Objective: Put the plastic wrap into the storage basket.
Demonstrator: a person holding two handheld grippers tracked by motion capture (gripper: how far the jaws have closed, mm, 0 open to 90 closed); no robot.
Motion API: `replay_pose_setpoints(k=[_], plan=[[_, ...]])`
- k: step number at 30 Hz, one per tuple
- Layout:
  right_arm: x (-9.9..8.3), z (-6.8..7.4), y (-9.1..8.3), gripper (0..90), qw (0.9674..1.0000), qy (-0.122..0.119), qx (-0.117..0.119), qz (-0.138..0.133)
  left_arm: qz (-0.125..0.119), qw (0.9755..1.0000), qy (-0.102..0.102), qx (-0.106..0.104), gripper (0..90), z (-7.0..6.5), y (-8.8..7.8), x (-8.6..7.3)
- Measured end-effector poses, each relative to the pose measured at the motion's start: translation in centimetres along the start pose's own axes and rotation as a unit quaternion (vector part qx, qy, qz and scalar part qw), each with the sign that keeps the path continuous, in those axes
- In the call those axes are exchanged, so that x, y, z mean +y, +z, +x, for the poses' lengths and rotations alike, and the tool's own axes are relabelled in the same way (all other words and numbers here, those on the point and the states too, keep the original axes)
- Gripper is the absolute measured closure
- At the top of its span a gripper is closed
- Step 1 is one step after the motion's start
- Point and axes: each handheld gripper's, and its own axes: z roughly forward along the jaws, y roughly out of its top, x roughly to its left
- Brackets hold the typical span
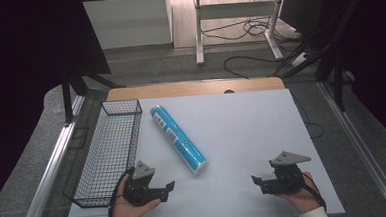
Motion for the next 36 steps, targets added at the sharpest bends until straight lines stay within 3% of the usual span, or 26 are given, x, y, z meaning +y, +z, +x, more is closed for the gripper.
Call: replay_pose_setpoints(k=[9, 16, 21, 29, 36], plan=[[0.2, -0.3, 0.0, 17.0, 0.9998, 0.018, -0.002, 0.006, -0.005, 1.0, -0.004, -0.005, 17.6, 0.1, -0.3, 0.1], [0.6, 0.3, 0.0, 19.6, 1.0, 0.002, 0.006, 0.0, -0.005, 1.0, -0.003, 0.008, 17.6, 0.3, -0.5, 0.0], [1.1, 1.0, 0.1, 24.0, 0.9999, -0.011, 0.011, -0.007, -0.008, 0.9999, 0.007, 0.004, 17.4, -0.1, -1.1, 0.0], [3.4, 1.7, 0.3, 25.7, 0.9997, -0.012, 0.019, -0.003, -0.011, 0.9999, 0.012, 0.006, 17.3, 0.0, -1.7, -0.1], [7.1, 2.6, 1.0, 27.4, 0.9994, -0.019, 0.029, 0.002, -0.005, 0.9999, 0.009, 0.004, 17.0, 0.2, -1.6, -0.2]])
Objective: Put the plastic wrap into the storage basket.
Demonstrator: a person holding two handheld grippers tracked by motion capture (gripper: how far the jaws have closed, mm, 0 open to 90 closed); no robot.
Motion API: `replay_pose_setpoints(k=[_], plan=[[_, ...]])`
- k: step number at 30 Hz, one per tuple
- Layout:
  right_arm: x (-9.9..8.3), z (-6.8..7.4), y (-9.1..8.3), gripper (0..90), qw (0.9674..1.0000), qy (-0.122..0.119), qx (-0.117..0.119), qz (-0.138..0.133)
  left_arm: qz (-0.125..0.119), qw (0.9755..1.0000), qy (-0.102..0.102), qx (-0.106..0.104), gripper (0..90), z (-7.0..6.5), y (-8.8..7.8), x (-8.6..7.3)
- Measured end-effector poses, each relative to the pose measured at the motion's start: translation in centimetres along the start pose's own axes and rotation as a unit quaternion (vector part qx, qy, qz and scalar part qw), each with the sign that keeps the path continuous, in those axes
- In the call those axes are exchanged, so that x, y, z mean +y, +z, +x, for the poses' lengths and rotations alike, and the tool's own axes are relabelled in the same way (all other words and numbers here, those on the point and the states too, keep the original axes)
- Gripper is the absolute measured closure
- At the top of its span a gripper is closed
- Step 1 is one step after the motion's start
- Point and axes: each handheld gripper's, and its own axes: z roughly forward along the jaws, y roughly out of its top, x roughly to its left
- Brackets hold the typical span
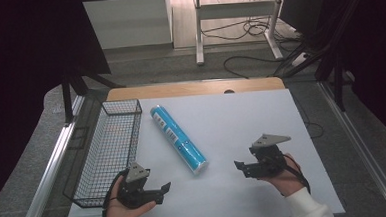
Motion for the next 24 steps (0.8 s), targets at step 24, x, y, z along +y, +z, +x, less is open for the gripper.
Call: replay_pose_setpoints(k=[24], plan=[[8.3, 1.7, 6.5, 26.0, 0.9979, -0.016, 0.054, 0.031, 0.005, 1.0, -0.006, 0.004, 16.5, 0.3, 0.0, -0.2]])
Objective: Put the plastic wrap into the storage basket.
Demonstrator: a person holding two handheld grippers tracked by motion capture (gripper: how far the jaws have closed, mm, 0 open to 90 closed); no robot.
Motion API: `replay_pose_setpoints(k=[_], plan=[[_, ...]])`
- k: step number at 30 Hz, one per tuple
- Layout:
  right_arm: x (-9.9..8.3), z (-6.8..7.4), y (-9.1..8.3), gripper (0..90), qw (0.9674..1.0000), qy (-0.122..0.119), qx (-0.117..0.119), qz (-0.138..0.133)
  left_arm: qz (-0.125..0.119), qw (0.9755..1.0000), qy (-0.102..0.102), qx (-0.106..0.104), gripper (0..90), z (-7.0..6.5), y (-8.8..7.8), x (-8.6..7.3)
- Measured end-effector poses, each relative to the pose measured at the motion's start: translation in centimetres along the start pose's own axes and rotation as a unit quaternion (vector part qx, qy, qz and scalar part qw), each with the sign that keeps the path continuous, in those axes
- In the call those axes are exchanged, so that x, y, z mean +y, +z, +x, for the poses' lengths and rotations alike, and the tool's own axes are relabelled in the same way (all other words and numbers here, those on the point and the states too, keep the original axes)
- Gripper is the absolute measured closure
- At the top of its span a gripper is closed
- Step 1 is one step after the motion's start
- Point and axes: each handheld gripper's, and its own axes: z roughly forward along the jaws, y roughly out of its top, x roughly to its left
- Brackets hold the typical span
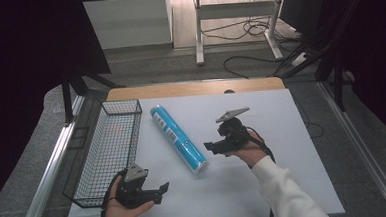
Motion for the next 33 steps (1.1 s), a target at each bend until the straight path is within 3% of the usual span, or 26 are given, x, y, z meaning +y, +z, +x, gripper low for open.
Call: replay_pose_setpoints(k=[20, 25, 33], plan=[[5.3, 1.3, 6.8, 24.0, 0.9989, 0.002, 0.011, 0.046, 0.009, 0.9999, 0.002, -0.004, 16.6, -0.3, 0.4, -0.2], [6.6, 1.7, 8.7, 21.9, 0.998, 0.008, -0.002, 0.062, 0.009, 1.0, 0.003, -0.004, 16.5, -0.2, 0.4, -0.2], [7.2, 1.6, 11.0, 20.4, 0.9957, 0.017, -0.006, 0.091, 0.01, 0.9999, 0.003, -0.006, 16.5, -0.2, 0.5, -0.2]])
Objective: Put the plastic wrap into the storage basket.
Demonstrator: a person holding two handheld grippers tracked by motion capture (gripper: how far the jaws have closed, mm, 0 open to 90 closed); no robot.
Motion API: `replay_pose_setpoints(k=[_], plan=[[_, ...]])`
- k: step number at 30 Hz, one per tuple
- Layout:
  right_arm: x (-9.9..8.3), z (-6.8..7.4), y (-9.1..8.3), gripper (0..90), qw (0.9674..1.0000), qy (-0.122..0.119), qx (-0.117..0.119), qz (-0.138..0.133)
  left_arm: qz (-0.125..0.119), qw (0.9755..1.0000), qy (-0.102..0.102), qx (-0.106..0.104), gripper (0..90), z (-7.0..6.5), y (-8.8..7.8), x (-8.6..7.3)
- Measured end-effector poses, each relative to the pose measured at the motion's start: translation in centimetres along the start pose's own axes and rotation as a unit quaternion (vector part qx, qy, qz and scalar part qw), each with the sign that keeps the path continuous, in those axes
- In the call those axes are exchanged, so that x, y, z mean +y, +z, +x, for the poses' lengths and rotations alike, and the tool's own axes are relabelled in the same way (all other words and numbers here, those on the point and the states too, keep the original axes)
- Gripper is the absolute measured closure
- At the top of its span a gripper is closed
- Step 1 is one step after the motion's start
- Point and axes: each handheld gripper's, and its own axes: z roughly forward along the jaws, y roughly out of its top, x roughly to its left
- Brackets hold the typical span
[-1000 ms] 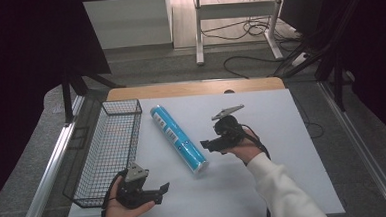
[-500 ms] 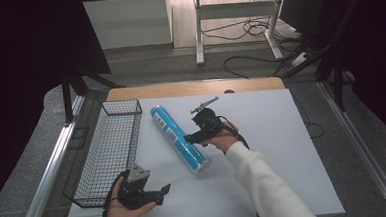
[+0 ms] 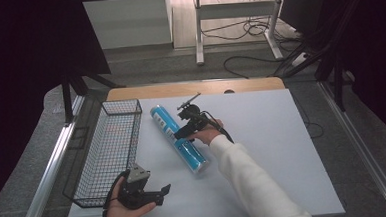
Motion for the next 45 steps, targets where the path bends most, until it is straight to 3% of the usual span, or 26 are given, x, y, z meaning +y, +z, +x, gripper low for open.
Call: replay_pose_setpoints(k=[7, 18, 30, 36, 42, 45], plan=[[1.1, -0.1, 2.1, 17.4, 0.9997, 0.008, -0.004, 0.021, -0.001, 1.0, 0.0, 0.0, 16.6, 0.0, 0.0, 0.0], [2.3, 1.1, 4.6, 16.9, 0.9985, 0.006, -0.007, 0.054, -0.003, 1.0, -0.003, 0.0, 16.6, 0.2, -0.1, 0.0], [2.0, 1.2, 5.8, 18.5, 0.9955, 0.005, -0.016, 0.094, -0.001, 1.0, 0.0, -0.001, 16.5, 0.0, 0.0, 0.0], [2.0, 1.5, 6.6, 28.6, 0.9935, 0.008, -0.015, 0.112, -0.001, 1.0, 0.001, -0.001, 16.5, 0.1, 0.0, 0.0], [2.2, 1.2, 6.4, 30.3, 0.9922, 0.038, -0.007, 0.119, -0.002, 1.0, -0.001, -0.001, 16.5, 0.1, 0.0, -0.1], [2.1, 1.0, 6.3, 30.6, 0.9919, 0.036, -0.006, 0.121, -0.002, 1.0, -0.002, -0.001, 16.5, 0.2, 0.0, -0.1]])
